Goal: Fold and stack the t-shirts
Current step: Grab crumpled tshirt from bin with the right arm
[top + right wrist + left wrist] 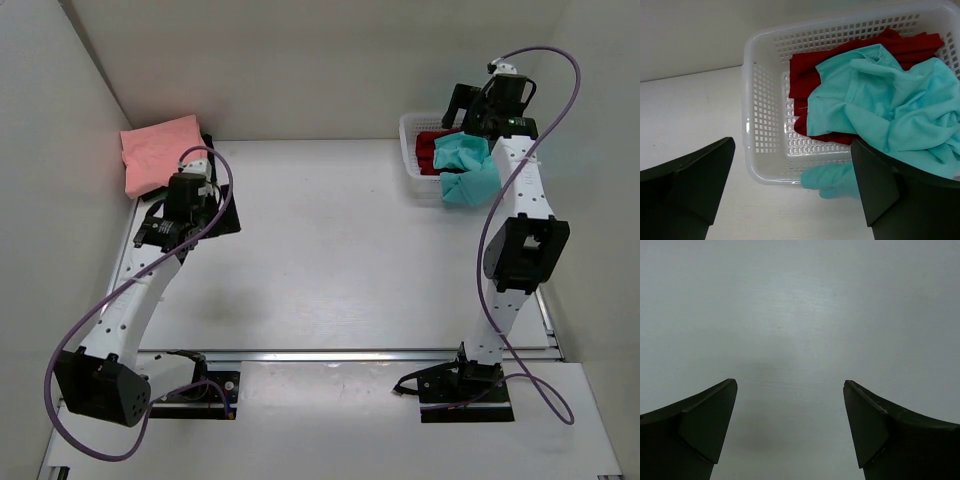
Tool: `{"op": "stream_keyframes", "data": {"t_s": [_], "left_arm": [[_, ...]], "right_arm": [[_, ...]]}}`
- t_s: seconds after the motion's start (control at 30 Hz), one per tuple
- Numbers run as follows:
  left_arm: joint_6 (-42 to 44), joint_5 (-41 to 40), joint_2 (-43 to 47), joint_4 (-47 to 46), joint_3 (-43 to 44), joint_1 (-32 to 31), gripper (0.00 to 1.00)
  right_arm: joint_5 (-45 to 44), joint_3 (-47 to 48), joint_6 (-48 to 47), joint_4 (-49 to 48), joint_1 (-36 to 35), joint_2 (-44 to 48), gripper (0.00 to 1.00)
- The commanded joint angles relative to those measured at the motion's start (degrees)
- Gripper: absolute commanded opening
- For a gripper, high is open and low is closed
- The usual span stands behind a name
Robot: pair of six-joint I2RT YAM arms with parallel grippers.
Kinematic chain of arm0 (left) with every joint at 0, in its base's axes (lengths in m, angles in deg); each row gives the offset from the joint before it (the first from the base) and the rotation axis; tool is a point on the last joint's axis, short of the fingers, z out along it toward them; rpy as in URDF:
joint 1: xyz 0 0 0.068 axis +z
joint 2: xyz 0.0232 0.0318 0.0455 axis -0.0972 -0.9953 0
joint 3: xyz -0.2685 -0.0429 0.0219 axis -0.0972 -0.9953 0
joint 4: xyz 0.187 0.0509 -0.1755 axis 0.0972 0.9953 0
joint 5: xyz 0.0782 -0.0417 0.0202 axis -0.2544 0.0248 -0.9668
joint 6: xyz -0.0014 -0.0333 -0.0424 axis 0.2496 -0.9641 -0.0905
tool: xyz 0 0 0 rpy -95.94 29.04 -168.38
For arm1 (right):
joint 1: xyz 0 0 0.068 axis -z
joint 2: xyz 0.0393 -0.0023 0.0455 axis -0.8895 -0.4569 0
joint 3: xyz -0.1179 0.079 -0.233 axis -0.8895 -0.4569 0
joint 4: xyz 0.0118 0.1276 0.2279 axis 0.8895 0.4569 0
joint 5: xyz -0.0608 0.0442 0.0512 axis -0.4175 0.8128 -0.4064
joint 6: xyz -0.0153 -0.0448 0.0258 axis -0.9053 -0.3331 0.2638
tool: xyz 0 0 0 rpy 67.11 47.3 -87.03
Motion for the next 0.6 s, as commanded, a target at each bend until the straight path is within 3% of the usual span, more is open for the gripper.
{"op": "stream_keyframes", "data": {"t_s": [0.0,0.1,0.27,0.33,0.4,0.43,0.47,0.5,0.53,0.57], "left_arm": [[4.0,-7.5,2.0,5.8,-1.4,-1.3,0.98],[4.4,-9.0,2.8,7.9,-0.4,-0.4,0.99],[9.7,-18.4,5.2,9.2,-2.1,-1.4,0.98],[13.5,-19.1,5.4,9.1,-2.2,-0.3,0.98],[18.9,-17.2,5.1,9.7,-1.7,1.7,0.98],[19.4,-16.1,4.9,10.3,-1.6,2.8,0.99],[19.7,-16.1,4.6,11.0,-2.1,3.3,0.99],[20.0,-15.6,4.3,10.7,-1.8,3.4,0.99],[20.4,-13.7,4.2,10.6,-2.0,3.1,0.98],[20.5,-12.9,4.2,10.7,-2.2,3.0,0.99]], "right_arm": [[-3.0,1.7,-2.3,-2.3,1.2,0.2,0.99],[-3.6,2.8,-2.8,-0.8,2.2,-3.1,0.99],[-3.9,18.3,-1.4,8.2,4.8,-15.1,0.97],[-2.4,21.5,-1.4,10.9,6.6,-19.7,0.77],[-0.6,21.3,-0.9,10.1,7.2,-21.3,0.19],[-0.7,19.9,-0.8,9.2,7.5,-21.8,0.05],[-0.7,18.2,-1.2,9.1,7.8,-22.5,0.04],[-0.7,17.8,-1.8,8.1,7.7,-23.1,0.16],[-0.7,17.3,-2.7,7.9,7.6,-23.7,0.48],[-1.0,17.9,-3.3,8.2,7.3,-25.0,0.56]]}}
